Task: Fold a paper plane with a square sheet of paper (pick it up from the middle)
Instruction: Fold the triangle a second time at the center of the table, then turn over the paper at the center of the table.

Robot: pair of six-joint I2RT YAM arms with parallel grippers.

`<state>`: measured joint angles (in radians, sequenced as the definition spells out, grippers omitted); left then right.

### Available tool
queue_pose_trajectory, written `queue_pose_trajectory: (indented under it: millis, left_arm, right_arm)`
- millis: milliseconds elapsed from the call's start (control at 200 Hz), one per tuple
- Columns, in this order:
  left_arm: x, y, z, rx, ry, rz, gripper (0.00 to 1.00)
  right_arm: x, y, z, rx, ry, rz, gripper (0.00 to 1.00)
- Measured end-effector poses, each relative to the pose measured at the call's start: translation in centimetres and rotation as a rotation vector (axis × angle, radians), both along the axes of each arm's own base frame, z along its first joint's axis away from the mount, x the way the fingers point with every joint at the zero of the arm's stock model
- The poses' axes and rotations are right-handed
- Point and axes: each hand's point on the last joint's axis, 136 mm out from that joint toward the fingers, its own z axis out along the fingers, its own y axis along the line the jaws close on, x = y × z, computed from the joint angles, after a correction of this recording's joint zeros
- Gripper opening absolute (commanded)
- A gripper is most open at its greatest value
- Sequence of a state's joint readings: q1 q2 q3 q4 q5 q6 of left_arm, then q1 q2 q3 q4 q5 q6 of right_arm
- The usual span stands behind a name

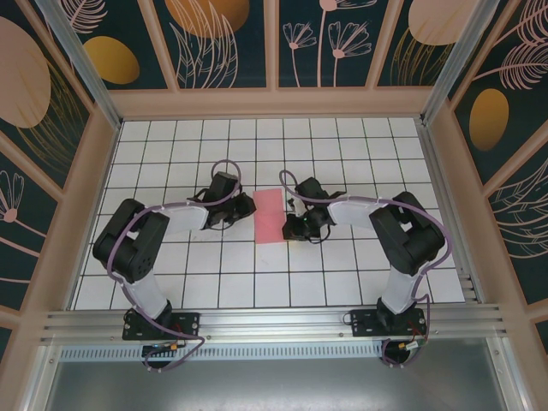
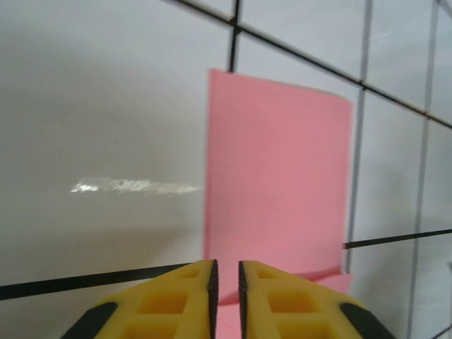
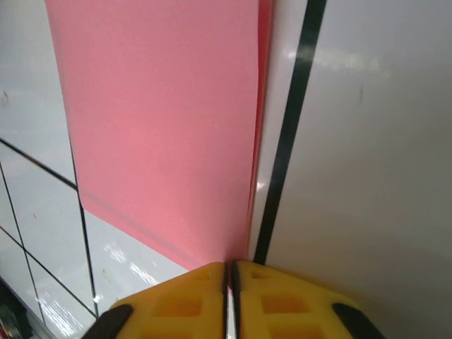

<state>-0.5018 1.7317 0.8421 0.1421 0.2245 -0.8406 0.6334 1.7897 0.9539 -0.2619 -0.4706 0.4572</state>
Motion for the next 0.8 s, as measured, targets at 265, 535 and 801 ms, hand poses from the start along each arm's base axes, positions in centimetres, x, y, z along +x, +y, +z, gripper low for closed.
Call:
queue_pose_trajectory:
  millis: [265, 535, 801]
  left_arm:
    - [-0.8, -0.1, 5.1, -0.104, -0.077, 0.015, 0.52]
    - [-3.8, 0.2, 3.0, -0.169, 0.013, 0.032, 0.66]
    - [-5.1, -0.7, 2.5, -0.227, 0.04, 0.032, 0.73]
  right_arm:
    - [3.8, 1.0, 3.7, 0.089, -0.119, -0.053, 0.42]
    - [6.1, 0.5, 3.4, 0.099, -0.141, -0.091, 0.42]
    - [6.4, 1.3, 1.6, 0.118, -0.098, -0.068, 0.32]
